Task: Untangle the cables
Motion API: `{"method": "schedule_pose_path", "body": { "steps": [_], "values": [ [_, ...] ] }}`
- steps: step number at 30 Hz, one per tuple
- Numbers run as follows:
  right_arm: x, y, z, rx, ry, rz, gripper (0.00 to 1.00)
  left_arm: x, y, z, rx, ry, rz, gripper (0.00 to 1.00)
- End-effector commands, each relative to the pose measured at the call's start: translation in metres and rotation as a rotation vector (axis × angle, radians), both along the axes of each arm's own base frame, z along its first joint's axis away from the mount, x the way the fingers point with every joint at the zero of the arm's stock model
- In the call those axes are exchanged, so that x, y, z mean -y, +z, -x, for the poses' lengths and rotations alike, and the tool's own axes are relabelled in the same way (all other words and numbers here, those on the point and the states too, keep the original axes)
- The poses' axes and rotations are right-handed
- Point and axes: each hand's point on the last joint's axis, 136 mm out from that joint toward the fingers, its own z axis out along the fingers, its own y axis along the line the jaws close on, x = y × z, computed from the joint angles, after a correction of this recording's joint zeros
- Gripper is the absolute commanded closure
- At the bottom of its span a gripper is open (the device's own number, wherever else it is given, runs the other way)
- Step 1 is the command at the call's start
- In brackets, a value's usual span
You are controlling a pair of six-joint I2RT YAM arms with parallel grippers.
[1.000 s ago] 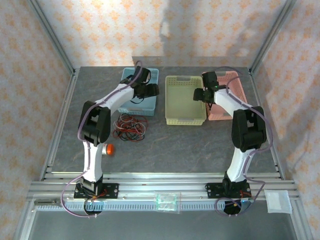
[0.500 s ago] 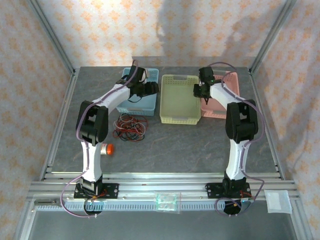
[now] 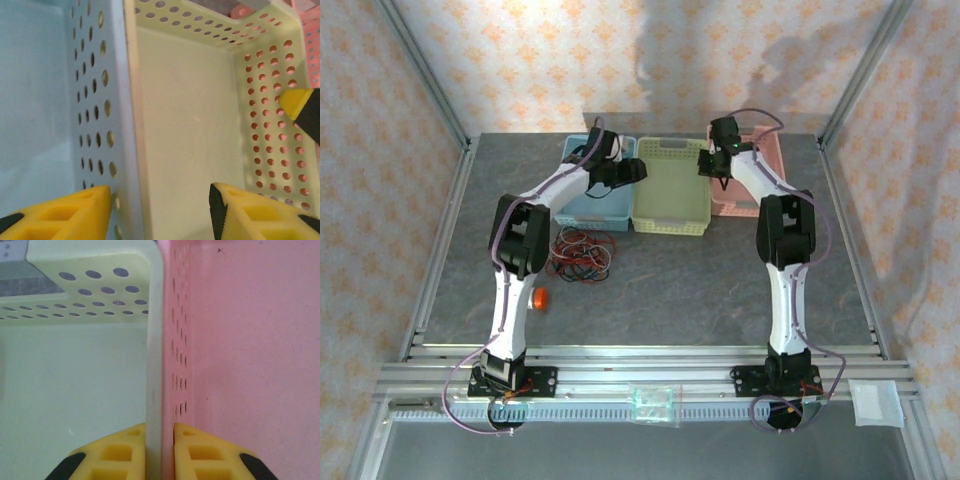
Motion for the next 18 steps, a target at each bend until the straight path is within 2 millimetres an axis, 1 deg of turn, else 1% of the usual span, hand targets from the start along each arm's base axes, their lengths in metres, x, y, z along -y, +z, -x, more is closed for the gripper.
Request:
{"method": "schedule_pose_path", "body": {
  "steps": [1, 6, 9, 13, 16, 18],
  "values": [
    [-0.010, -0.003, -0.010, -0.004, 0.012, -0.014, 0.88, 0.008, 0.013, -0.017, 0.039, -0.010, 0.053, 0.50],
    [-0.011, -0.002, -0.031, 0.030, 0.010, 0.002, 0.92, 0.020, 0.016, -0.037, 0.051, -0.011, 0.105, 0.56],
    [-0.011, 0.000, -0.042, 0.058, 0.006, 0.007, 0.92, 0.025, 0.017, -0.047, 0.055, -0.011, 0.136, 0.56],
    [-0.012, 0.008, -0.054, 0.092, -0.001, -0.001, 0.91, 0.025, 0.015, -0.052, 0.051, -0.005, 0.141, 0.56],
    [-0.012, 0.018, -0.060, 0.123, -0.002, -0.007, 0.82, 0.017, 0.015, -0.054, 0.056, 0.017, 0.114, 0.51],
    [-0.012, 0.032, -0.064, 0.147, -0.006, -0.008, 0.72, 0.008, 0.022, -0.056, 0.072, 0.037, 0.091, 0.48]
  ]
}}
